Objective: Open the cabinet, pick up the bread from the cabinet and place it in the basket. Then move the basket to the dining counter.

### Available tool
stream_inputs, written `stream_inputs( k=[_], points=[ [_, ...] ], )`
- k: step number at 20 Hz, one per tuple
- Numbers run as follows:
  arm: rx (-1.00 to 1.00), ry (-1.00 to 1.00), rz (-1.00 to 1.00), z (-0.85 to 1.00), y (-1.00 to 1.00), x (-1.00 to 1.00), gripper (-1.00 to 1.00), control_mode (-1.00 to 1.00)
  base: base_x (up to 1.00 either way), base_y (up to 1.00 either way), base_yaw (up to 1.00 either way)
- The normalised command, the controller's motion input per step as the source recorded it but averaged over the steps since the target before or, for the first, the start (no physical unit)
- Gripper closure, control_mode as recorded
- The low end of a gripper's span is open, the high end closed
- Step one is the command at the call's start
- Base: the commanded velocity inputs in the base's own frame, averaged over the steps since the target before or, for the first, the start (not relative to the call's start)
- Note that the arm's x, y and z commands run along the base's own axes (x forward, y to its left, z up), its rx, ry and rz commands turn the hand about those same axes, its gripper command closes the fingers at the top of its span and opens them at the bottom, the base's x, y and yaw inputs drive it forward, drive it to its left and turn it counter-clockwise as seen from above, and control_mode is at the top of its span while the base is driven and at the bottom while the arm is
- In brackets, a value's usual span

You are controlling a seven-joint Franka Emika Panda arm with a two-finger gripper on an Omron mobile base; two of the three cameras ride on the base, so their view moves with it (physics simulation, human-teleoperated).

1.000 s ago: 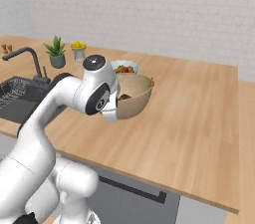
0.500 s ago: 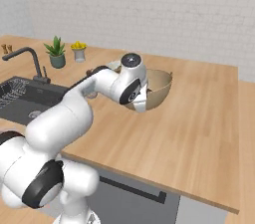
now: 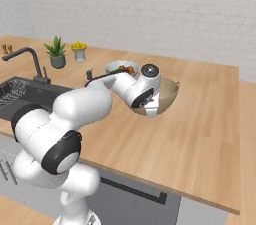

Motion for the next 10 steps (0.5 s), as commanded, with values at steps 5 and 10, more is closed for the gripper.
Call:
stream_inputs(
  k=[5,10],
  points=[
    [0.07,0.00,0.00,-0.35,0.00,0.42,1.00,-1.00,0.00,0.00,0.00],
    [0.02,0.00,0.00,-0.28,0.00,0.34,1.00,-1.00,0.00,0.00,0.00]
  ],
)
